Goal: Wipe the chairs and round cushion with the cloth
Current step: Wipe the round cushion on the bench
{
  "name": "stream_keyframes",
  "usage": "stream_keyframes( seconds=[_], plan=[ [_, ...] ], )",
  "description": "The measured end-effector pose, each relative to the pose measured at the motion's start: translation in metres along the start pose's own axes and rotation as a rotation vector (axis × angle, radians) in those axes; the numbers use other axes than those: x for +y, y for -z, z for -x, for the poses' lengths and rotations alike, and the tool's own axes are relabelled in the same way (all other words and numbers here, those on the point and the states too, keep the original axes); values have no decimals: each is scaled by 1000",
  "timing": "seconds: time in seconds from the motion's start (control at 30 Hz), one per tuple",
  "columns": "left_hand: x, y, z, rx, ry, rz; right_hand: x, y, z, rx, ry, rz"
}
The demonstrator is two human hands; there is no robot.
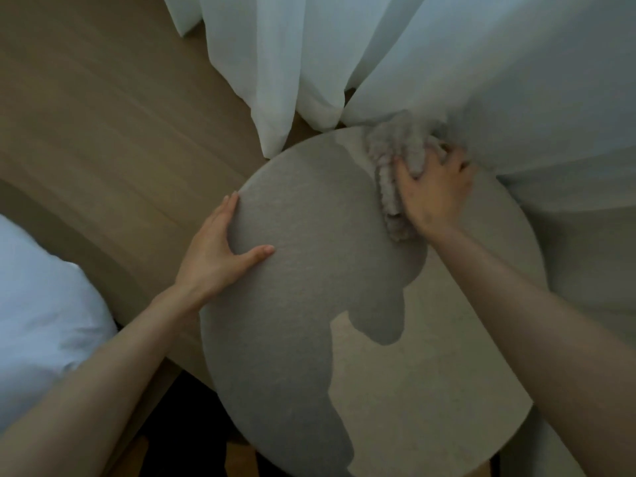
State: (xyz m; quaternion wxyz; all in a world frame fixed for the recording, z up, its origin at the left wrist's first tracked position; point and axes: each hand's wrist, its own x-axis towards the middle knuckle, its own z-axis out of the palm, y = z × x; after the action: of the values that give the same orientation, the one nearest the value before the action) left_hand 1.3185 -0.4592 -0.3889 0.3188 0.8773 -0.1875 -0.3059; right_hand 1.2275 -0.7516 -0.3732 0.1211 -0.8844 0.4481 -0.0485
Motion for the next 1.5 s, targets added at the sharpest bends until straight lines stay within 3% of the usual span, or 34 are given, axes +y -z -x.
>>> stream_keyframes(
  seconds=[0.07,0.37,0.53,0.57,0.7,0.8,0.97,1.2,1.27,1.37,1.43,1.5],
  plan=[
    [-2,1,0,7,60,45,-2,-4,-3,-8,-44,-28],
    [-21,13,-4,-147,114,548,-86,-29,86,-263,510,-291],
    [-27,19,-5,-188,70,521,-80,-7,128,-469,746,-341],
    [-28,20,-3,-171,72,500,-77,-5,120,-426,708,-348],
    [-37,28,21,-74,137,297,-75,-8,63,-134,272,-256],
    [-38,28,36,-101,241,392,-92,-26,65,-140,230,-233],
    [-25,29,39,-144,519,732,-98,-26,141,-268,507,-243],
    [-15,17,41,-171,507,626,-52,8,225,-565,890,-225],
    [-16,10,46,-134,436,554,-39,15,211,-436,776,-236],
    [-14,-4,54,-93,321,377,-10,17,159,-40,300,-187],
    [-11,-12,58,-98,270,311,13,16,129,35,6,-106],
    [-9,-19,61,-108,243,288,17,8,129,25,-133,-127]
  ],
)
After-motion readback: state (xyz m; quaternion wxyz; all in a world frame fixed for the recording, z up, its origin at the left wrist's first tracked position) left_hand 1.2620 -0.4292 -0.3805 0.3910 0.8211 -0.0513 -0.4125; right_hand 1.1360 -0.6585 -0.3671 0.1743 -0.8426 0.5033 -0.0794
